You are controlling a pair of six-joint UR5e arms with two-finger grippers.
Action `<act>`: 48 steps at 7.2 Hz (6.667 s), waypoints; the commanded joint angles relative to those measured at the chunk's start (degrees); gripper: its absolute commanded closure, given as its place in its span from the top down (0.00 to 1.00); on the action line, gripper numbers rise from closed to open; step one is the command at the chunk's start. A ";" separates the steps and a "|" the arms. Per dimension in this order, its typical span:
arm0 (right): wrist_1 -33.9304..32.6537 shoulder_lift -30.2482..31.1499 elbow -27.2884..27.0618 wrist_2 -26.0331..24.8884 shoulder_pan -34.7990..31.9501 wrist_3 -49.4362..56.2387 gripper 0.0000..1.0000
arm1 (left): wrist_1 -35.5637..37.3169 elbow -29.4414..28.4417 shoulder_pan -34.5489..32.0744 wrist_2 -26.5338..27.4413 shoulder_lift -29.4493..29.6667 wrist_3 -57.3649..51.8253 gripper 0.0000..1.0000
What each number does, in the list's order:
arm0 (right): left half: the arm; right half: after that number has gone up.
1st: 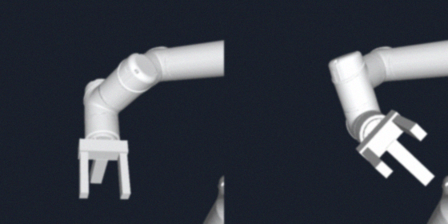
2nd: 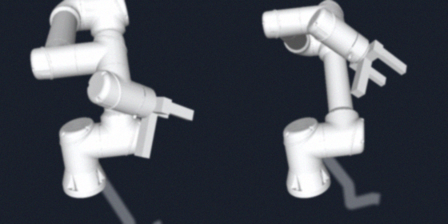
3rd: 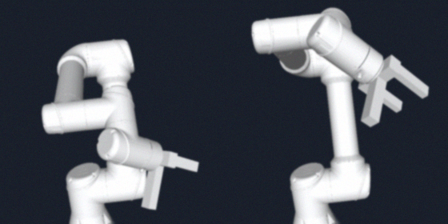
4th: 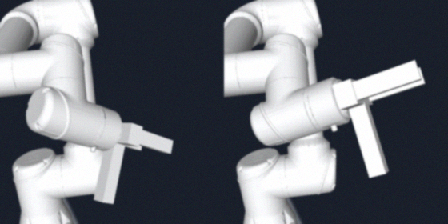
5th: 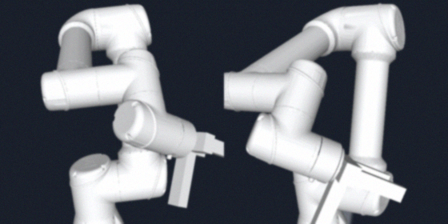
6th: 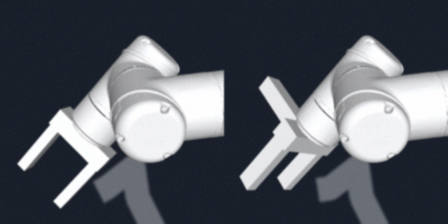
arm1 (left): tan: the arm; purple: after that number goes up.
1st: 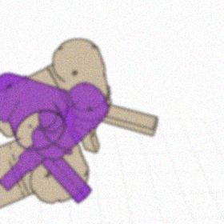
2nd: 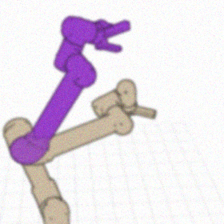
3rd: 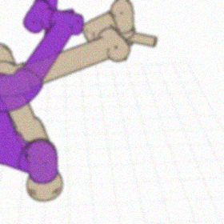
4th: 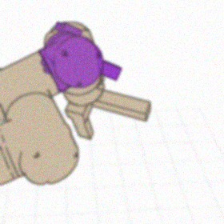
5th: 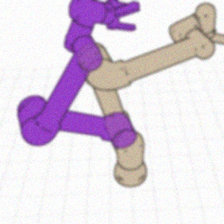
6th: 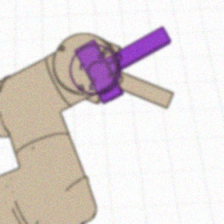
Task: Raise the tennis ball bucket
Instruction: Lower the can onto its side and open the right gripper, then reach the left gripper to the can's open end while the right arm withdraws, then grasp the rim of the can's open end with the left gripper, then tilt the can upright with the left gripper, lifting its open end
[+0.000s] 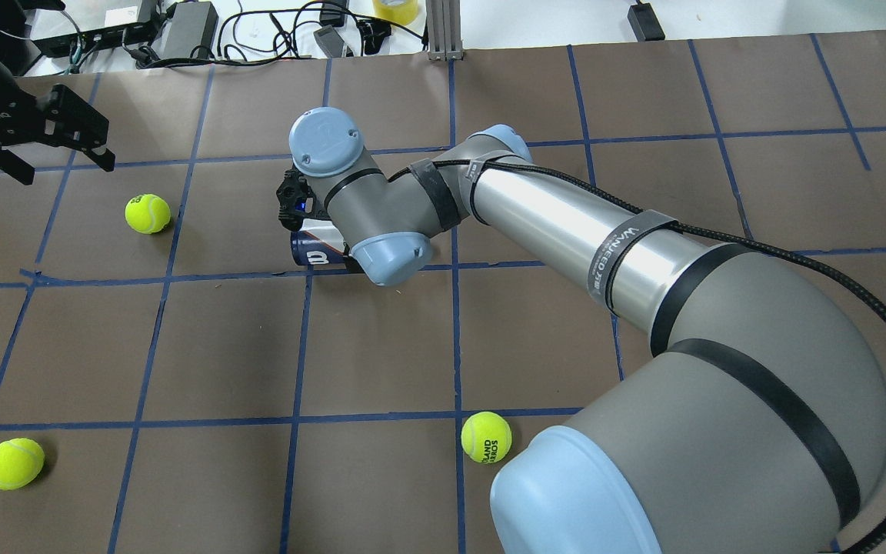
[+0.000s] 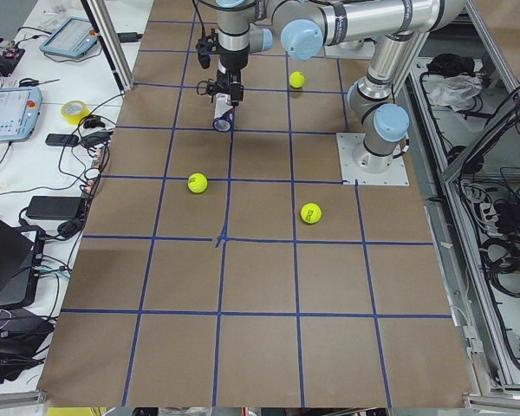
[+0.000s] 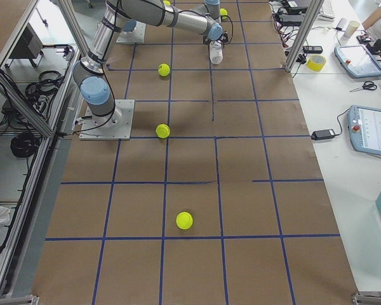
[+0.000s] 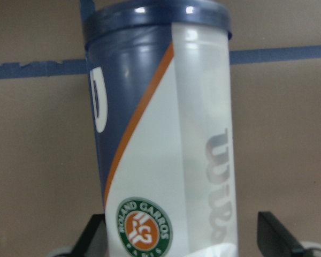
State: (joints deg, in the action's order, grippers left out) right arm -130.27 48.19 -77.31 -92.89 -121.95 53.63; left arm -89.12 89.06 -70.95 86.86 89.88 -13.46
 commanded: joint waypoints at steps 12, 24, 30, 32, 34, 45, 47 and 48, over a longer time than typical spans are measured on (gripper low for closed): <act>38.68 28.62 -0.47 10.45 28.97 -5.80 1.00 | 21.45 14.21 0.47 -25.76 14.69 -3.16 1.00; 39.13 39.44 -7.94 4.11 28.70 -46.95 1.00 | 27.78 18.43 -3.14 -36.49 24.46 -5.70 1.00; 41.14 39.62 -7.42 2.36 28.70 -52.18 1.00 | 27.51 18.52 -3.58 -37.90 24.90 -5.88 0.22; 41.24 39.62 -7.59 2.45 28.70 -53.36 1.00 | 27.08 17.82 -3.58 -37.12 24.90 -4.48 0.00; 41.42 39.62 -7.85 2.54 28.79 -53.45 1.00 | 27.07 17.47 -3.58 -36.06 24.03 0.95 0.00; 41.16 39.70 -8.03 3.15 28.79 -54.84 1.00 | 20.83 -8.27 -22.47 -2.84 21.47 22.08 0.00; 40.80 39.97 -8.03 2.54 28.88 -56.87 1.00 | 21.53 -8.46 -22.82 -1.87 21.74 17.94 0.00; 40.80 39.97 -8.03 2.53 28.79 -56.96 1.00 | 22.41 -8.46 -24.30 0.66 22.17 18.11 0.00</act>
State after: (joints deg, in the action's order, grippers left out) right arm -89.38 88.08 -85.34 -90.20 -93.10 -2.89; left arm -67.57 80.65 -93.98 85.28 111.62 5.11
